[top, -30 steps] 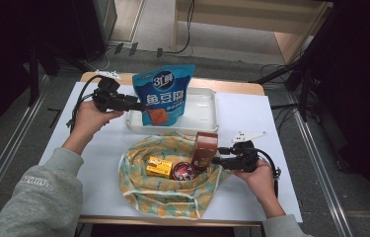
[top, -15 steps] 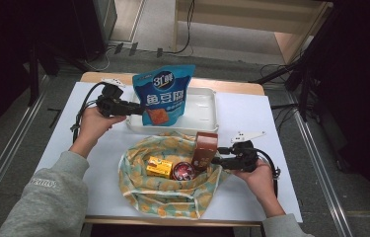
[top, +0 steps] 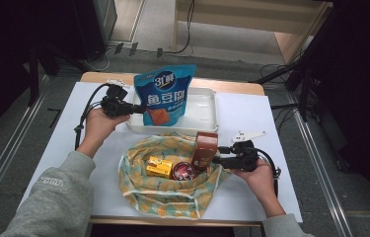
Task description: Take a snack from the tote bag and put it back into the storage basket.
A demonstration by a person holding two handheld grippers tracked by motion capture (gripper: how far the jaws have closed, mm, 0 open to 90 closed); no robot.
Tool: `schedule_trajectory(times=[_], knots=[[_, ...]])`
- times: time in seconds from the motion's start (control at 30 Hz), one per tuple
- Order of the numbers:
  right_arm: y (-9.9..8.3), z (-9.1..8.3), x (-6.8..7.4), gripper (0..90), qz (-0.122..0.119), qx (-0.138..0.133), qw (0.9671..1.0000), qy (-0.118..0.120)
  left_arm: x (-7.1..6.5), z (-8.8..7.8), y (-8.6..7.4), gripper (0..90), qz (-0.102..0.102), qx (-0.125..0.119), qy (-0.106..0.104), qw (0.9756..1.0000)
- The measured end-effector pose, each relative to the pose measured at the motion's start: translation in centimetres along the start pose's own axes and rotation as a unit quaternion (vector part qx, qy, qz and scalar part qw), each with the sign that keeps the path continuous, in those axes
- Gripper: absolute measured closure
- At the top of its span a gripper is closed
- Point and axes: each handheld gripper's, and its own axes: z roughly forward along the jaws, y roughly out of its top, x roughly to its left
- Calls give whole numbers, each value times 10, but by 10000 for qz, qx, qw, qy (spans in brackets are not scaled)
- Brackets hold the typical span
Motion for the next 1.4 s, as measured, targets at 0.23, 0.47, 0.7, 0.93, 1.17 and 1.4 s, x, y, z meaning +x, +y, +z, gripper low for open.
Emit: schedule_trajectory(times=[0.23,0.47,0.7,0.93,1.17,1.4], knots=[[0,0,1,466,-47,-7,10000,10,2,5,2,900,-109,-102,-64,9999],[0,0,1,466,-61,-6,10000,20,3,13,6,900,-176,-183,-115,9996],[0,0,1,468,-58,-4,10000,19,3,18,14,900,-165,-136,-105,9997],[0,-1,1,470,-36,-13,10000,21,7,25,23,900,-146,-129,-118,9997],[0,-2,1,473,-48,-17,10000,15,14,32,32,900,-169,-164,-149,9996],[-3,-5,1,478,-21,-46,10000,-17,20,38,41,900,-146,-213,-65,9996]])
